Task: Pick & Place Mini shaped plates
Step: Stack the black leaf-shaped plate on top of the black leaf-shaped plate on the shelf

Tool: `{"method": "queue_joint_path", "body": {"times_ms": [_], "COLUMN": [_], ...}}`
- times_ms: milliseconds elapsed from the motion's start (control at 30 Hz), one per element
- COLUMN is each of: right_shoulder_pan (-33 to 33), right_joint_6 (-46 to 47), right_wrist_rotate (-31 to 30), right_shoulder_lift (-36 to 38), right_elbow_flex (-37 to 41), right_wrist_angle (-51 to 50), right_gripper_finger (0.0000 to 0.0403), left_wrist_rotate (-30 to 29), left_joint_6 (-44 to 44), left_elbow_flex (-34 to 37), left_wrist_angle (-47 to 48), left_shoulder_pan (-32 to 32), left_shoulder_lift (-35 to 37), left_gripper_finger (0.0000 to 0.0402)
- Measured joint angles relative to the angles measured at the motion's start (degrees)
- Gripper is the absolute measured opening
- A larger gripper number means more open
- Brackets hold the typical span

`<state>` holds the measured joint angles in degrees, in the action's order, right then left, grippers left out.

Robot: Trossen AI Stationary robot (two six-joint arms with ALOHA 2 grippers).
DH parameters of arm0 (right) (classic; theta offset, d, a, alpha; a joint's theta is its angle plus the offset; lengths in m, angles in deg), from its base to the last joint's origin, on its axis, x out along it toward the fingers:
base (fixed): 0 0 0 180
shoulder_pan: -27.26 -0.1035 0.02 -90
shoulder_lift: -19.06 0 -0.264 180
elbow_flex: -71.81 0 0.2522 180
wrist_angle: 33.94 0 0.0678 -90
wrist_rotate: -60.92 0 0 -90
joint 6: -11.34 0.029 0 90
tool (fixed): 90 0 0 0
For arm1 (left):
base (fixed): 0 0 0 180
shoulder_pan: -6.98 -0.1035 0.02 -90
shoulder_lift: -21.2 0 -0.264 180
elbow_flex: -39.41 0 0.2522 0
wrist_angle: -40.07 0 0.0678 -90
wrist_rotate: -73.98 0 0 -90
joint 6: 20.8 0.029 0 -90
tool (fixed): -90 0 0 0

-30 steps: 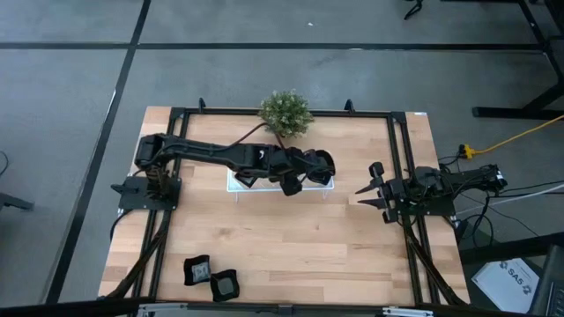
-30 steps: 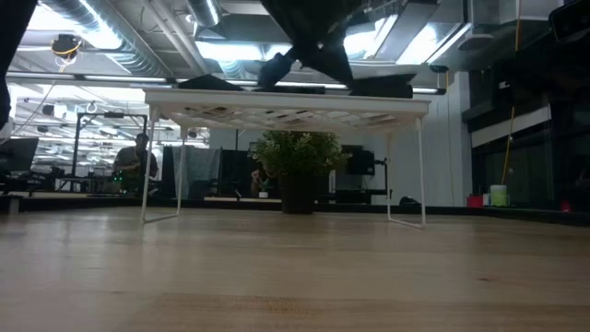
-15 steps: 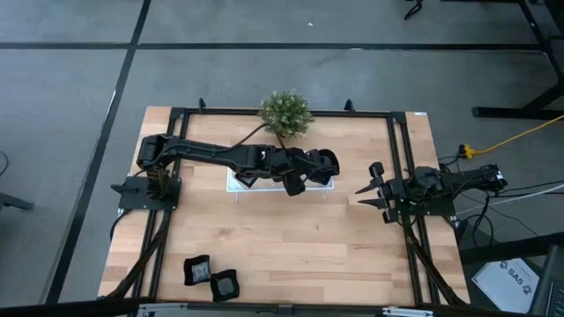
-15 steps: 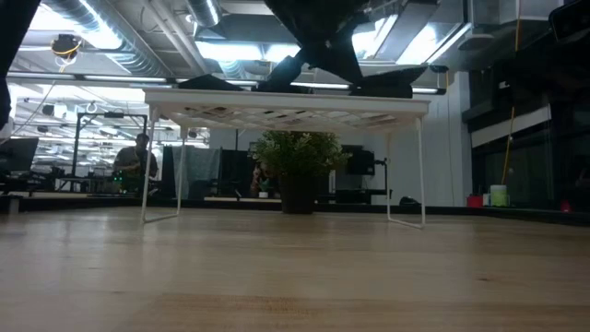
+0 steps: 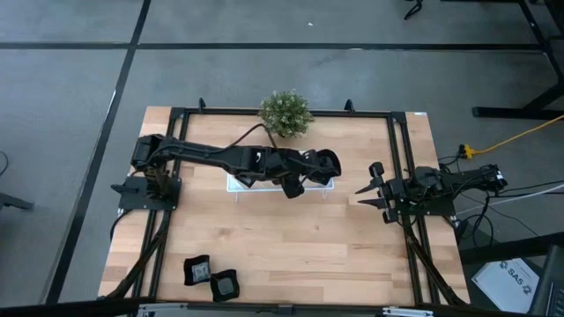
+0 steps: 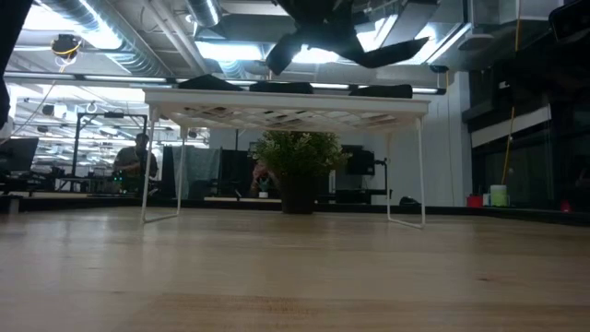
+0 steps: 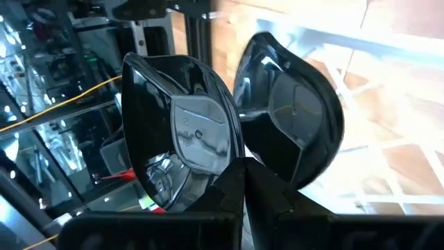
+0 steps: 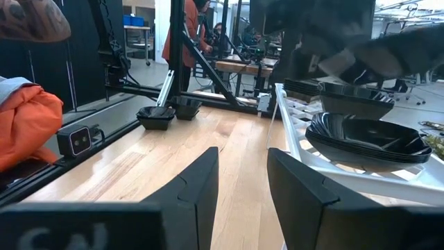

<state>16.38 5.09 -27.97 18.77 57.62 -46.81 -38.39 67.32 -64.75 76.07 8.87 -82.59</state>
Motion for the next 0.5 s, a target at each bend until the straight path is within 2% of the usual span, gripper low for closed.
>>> {"method": "queue_joint_path", "body": {"times_ms": [500], "right_shoulder_pan": [0.0], "right_joint_6": [0.0], "right_wrist_rotate": [0.0], "right_shoulder_lift": [0.0], "right_elbow_flex": [0.0], "right_wrist_angle": [0.0], "right_gripper_finger": [0.0124], "left_wrist_rotate": [3.1], "left_joint_6": [-3.4], "left_elbow_flex": [0.0], "left_wrist_angle": [0.7], "left_shoulder_pan": [-0.1], "left_shoulder_lift": [0.3], "left_gripper_finger": [0.0002]}}
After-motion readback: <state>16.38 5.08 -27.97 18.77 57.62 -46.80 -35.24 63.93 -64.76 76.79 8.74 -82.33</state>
